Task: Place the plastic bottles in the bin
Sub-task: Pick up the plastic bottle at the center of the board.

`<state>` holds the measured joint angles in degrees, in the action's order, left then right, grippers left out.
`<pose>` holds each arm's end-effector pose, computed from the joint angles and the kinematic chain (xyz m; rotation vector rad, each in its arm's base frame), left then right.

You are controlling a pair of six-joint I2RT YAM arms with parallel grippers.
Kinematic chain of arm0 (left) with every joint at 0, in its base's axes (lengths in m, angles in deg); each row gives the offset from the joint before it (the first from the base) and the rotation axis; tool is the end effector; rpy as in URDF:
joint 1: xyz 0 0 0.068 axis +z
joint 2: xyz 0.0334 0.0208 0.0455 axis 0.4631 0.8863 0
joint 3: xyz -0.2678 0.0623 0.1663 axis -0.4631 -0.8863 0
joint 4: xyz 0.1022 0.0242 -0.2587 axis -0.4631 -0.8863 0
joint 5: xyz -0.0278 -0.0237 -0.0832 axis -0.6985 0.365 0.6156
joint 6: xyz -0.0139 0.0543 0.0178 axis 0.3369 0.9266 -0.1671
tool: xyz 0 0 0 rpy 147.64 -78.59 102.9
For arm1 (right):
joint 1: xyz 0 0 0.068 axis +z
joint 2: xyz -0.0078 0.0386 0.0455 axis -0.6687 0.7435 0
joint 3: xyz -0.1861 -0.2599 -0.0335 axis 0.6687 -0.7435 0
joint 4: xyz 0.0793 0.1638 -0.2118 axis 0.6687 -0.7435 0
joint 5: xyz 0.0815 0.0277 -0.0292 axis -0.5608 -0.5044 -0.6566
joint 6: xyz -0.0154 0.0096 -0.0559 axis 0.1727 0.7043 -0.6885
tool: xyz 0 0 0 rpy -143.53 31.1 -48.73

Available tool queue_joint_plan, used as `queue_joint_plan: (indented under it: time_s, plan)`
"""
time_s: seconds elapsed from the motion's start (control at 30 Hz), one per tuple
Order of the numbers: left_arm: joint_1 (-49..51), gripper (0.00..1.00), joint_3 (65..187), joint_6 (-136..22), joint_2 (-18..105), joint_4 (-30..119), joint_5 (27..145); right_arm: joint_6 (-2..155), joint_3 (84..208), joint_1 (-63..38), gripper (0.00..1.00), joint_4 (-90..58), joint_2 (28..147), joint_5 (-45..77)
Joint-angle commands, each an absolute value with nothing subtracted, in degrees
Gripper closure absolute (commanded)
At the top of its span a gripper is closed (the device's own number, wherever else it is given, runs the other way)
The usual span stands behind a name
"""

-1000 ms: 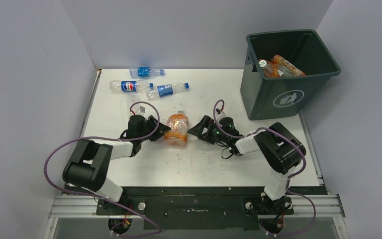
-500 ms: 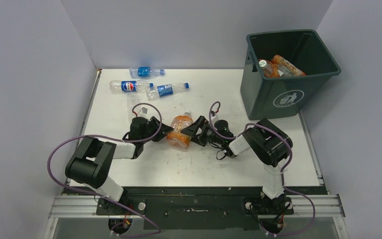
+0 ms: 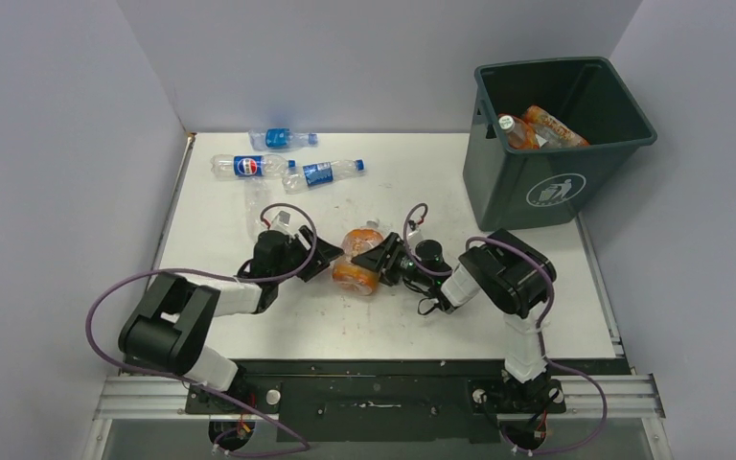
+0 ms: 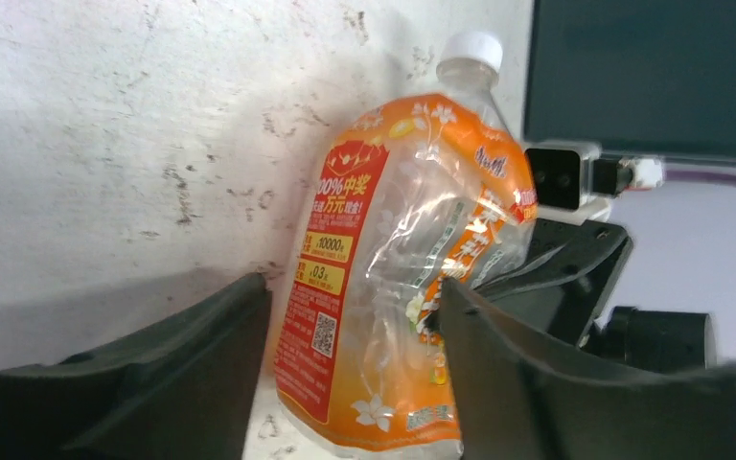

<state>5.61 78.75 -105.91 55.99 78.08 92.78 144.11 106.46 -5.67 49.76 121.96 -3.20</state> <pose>0.2598 -0.1168 0.1667 -0.5699 2.1632 -1.1206 0.2872 0.2352 0.1186 0.3243 2.1835 1.6766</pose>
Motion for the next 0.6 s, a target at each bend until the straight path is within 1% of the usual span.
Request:
queue_joint_plan:
  time_s: [0.0, 0.03, 0.07, 0.1, 0.2, 0.23, 0.3, 0.4, 0.43, 0.5, 0.57]
  plan:
    - [5.44, 0.28, 80.7, -101.99, 46.53, 71.03, 93.29, 138.4, 101.83, -8.21, 0.57, 56.66, 112.71, -3.57]
    - [5.44, 0.17, 81.71, -100.19, 43.65, 67.81, 92.59, 137.2, 100.99, -8.9, 0.57, 56.6, 110.5, -4.25]
    - [5.44, 0.01, 83.39, -97.97, 40.32, 64.72, 91.52, 135.88, 100.22, -9.44, 0.57, 55.83, 107.85, -5.16]
    - [5.56, 0.04, 84.62, -95.58, 37.19, 62.11, 90.49, 134.36, 99.59, -9.98, 0.58, 55.06, 105.11, -6.01]
    - [6.67, 0.04, 89.28, -89.04, 28.59, 57.32, 89.82, 128.57, 99.42, -10.72, 0.58, 50.13, 96.17, -8.67]
    - [7.13, 0.04, 90.86, -87.16, 27.01, 57.55, 91.38, 126.54, 99.88, -10.72, 0.59, 48.6, 93.28, -9.79]
    - [7.97, 0.04, 93.59, -83.78, 25.29, 60.99, 98.04, 122.24, 100.69, -10.56, 0.59, 47.48, 87.09, -12.36]
    - [8.08, 0.04, 97.41, -81.35, 25.57, 68.3, 110.67, 117.31, 101.88, -9.79, 0.6, 46.24, 79.27, -14.65]
    - [7.87, 0.04, 97.99, -81.95, 26.11, 72.73, 114.58, 115.7, 102.18, -9.28, 0.61, 45.74, 76.79, -14.45]
    - [7.4, 0.04, 97.7, -87.03, 27.59, 82.3, 120.51, 113.93, 102.54, -8.18, 0.61, 45.75, 73.08, -13.37]
    - [6.4, 0.04, 95.02, -93.94, 29.29, 95.77, 125.2, 113.87, 103.06, -7.46, 0.61, 46.74, 70.72, -12.87]
